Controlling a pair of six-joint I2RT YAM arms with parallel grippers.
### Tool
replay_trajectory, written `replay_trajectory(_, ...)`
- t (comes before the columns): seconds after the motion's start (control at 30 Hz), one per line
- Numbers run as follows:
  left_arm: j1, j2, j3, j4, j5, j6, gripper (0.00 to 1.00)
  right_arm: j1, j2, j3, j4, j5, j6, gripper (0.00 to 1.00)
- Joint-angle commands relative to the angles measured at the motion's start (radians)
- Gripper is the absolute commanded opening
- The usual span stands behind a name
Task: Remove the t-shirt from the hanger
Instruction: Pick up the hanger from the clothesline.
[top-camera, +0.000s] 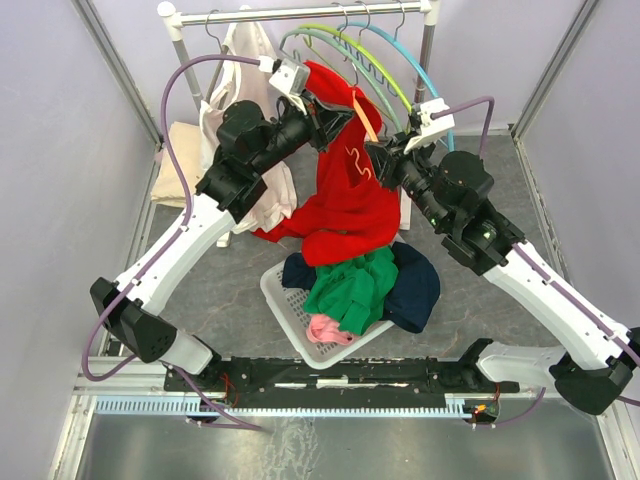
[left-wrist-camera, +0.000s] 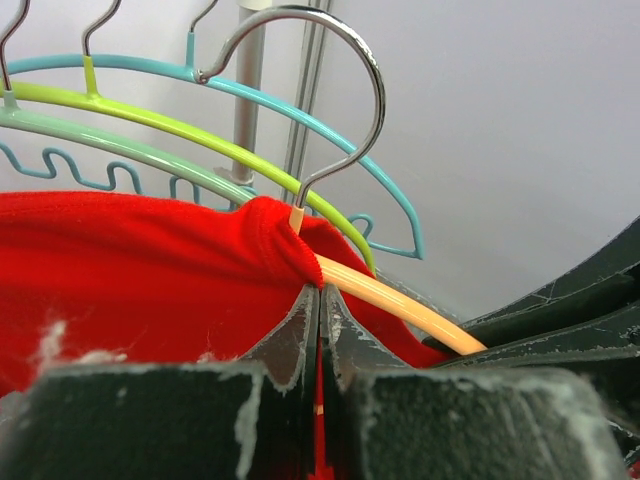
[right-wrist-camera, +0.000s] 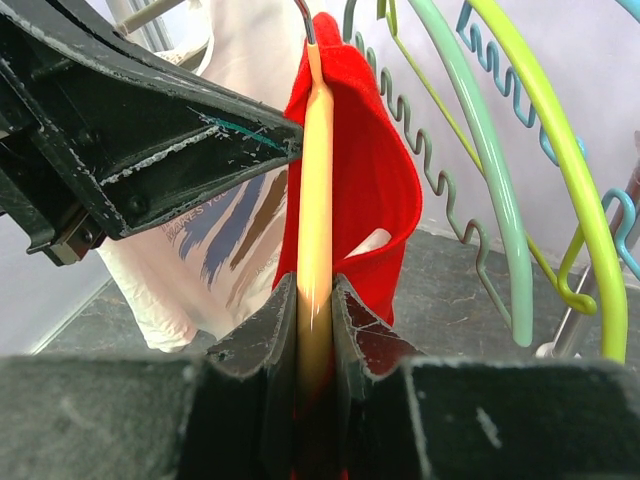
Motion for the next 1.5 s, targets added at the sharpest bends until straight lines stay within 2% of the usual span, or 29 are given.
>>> replay_trajectory(0.0,-0.02,-0.05,0.034,-0.014,0.038,-0.002,0.1,0.004,-0.019,0.006,0.125,-0.007,-0.004,0.02)
replay_trajectory(0.1,-0.02,-0.079,0.002,-0.003,-0.039,0.009,0.4,0.003,-0.025,-0.001,0.124,-0.006,-0.007,0.02)
replay_trajectory(0.17,-0.021,-0.107,-0.036,0.043,-0.077,0.018,0.55,0.003,-0.029,-0.007,0.123,-0.007,-0.01,0.02)
replay_trajectory(0.2,-0.02,-0.117,-0.048,0.06,-0.091,0.025,0.58,0.003,-0.031,-0.009,0.121,-0.01,-0.011,0.02)
replay_trajectory(0.5,-0.02,-0.134,-0.084,0.186,-0.096,0.106,0.63,0.003,-0.051,-0.024,0.118,-0.065,-0.013,0.02)
replay_trajectory(0.8,-0.02,-0.075,-0.064,0.176,-0.099,0.148,0.61,0.003,-0.09,-0.033,0.109,-0.138,-0.013,0.02)
replay_trajectory(1.0,-0.02,-0.039,-0.032,0.149,-0.104,0.166,0.56,0.003,-0.089,-0.026,0.097,-0.164,-0.015,0.02)
replay_trajectory(1.13,-0.022,-0.039,-0.031,0.148,-0.118,0.172,0.47,0.003,-0.088,-0.025,0.093,-0.165,-0.012,0.02)
replay_trajectory(1.47,-0.028,-0.042,-0.029,0.127,-0.119,0.204,0.18,0.003,-0.082,-0.011,0.091,-0.165,0.005,0.02)
